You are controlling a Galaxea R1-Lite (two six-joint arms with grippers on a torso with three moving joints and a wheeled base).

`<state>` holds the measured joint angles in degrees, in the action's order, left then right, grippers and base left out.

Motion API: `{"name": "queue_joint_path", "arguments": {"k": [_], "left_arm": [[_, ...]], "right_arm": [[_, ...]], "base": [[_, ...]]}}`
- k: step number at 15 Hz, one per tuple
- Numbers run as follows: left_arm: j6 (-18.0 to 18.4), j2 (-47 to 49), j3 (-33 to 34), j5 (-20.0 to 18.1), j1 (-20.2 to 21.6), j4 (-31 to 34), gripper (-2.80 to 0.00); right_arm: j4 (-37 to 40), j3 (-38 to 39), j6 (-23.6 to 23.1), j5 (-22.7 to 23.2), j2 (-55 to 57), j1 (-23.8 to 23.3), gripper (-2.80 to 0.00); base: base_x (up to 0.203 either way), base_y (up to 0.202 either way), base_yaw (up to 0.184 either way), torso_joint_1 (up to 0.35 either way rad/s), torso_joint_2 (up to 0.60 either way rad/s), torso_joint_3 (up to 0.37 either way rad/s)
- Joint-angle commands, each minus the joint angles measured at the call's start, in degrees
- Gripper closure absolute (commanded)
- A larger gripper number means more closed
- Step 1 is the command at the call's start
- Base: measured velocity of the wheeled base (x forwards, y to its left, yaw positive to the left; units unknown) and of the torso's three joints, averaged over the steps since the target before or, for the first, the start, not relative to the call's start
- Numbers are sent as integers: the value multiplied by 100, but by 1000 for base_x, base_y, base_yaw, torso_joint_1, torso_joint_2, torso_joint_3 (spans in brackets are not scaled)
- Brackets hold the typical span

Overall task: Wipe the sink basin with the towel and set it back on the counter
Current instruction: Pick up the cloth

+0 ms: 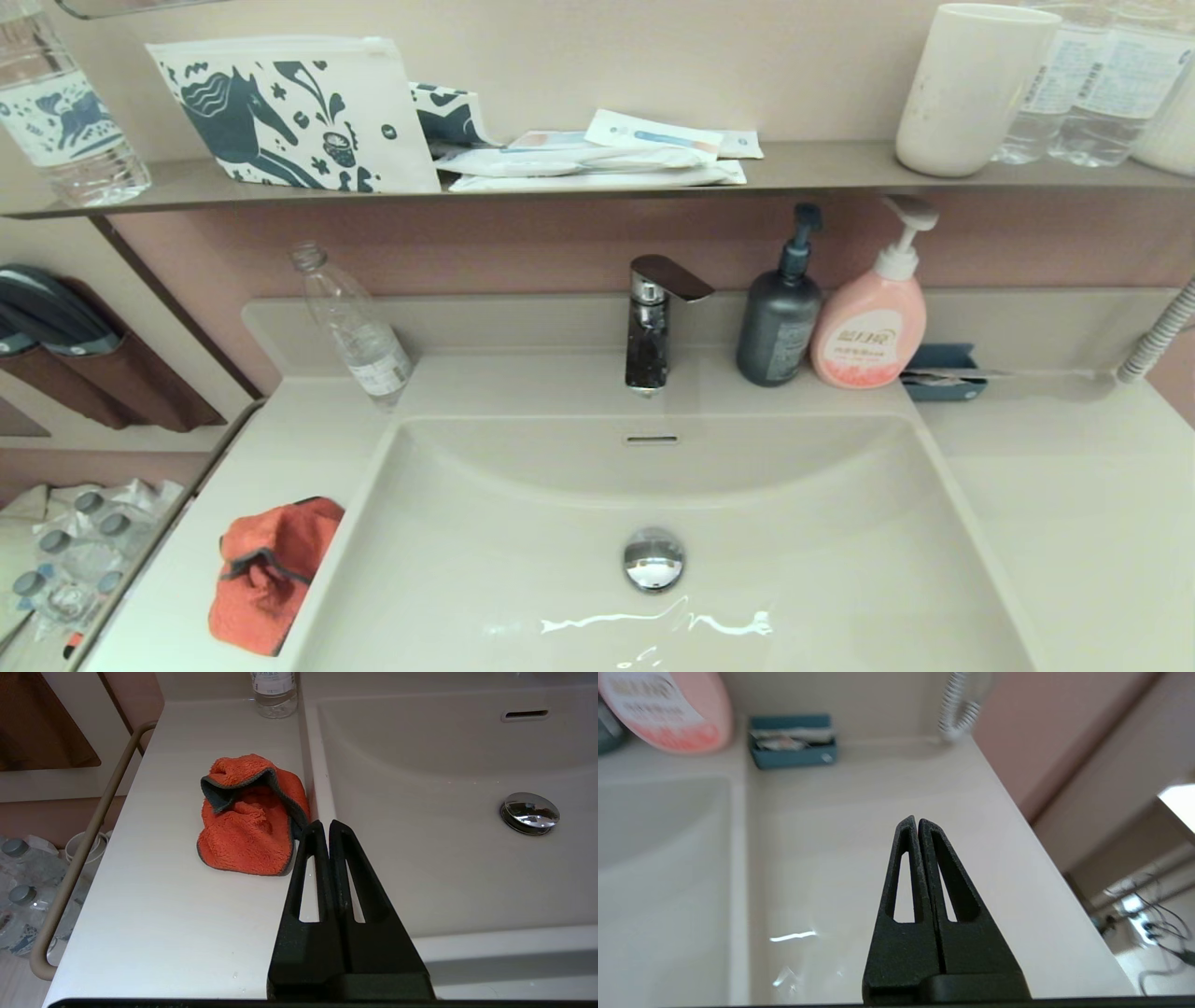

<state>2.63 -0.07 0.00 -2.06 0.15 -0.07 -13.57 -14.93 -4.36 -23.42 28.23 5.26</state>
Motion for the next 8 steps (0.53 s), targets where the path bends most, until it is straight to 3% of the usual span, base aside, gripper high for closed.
{"name": "queue_joint_path", "arguments": {"k": [1, 5, 8], "left_arm": [[0, 7, 0, -5, 3, -1, 0], [0, 7, 0, -5, 3, -1, 0], [0, 7, 0, -5, 3, -1, 0]], "right_arm": [[834, 12, 1, -191, -1211, -51, 0], [1137, 50, 145, -843, -1330, -258, 0], [1131, 195, 175, -645, -1590, -368, 0]], "base": [[0, 0, 0, 0, 0, 0], [0, 0, 0, 0, 0, 0], [0, 0, 0, 0, 0, 0]]}}
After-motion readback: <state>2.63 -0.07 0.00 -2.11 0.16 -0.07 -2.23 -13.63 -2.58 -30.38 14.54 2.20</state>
